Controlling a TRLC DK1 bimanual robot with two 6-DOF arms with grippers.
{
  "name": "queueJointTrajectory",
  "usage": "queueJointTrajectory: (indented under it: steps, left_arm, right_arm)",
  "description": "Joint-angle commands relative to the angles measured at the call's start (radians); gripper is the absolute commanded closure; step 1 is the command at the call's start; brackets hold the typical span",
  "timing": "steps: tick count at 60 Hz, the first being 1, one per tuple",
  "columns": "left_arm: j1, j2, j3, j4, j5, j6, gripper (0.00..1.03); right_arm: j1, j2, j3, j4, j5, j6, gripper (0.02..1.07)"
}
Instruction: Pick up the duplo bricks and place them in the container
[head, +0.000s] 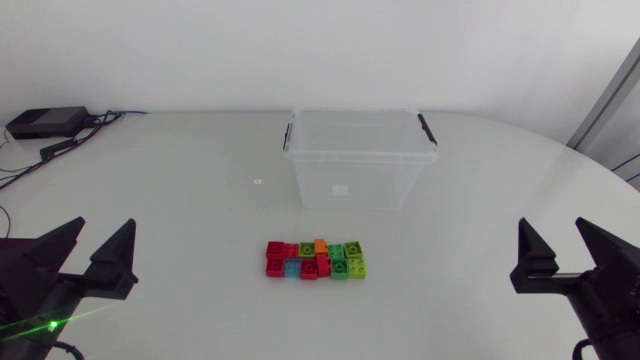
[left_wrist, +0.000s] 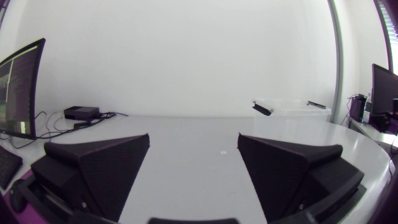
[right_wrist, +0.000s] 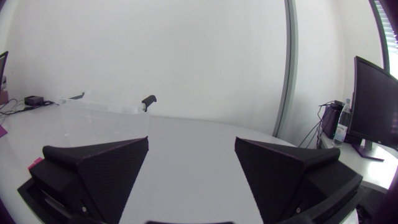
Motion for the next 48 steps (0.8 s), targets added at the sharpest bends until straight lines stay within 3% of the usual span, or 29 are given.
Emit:
queueJointTrajectory:
  steps: [1,40,46,48]
  left_arm:
    - [0.000,-0.010,-0.022,0.001,-0.007,-0.001,0.04]
    - [-0.006,-0.009,0.014,0.002,-0.007,-0.003,0.05]
    - [-0.005,0.067,0.061,0.041,-0.005,-0.003,0.06]
    - [-0.005,0.128,0.094,0.050,-0.007,-0.003,0.06]
  right_arm:
    - [-0.004,-0.005,-0.019,-0.005,-0.001,0.019,0.07]
    - [0.016,-0.007,-0.007,-0.001,-0.003,0.019,0.07]
    - [0.056,0.010,0.041,-0.016,-0.004,0.020,0.08]
    - [0.079,0.033,0.067,-0.027,-0.004,0.020,0.12]
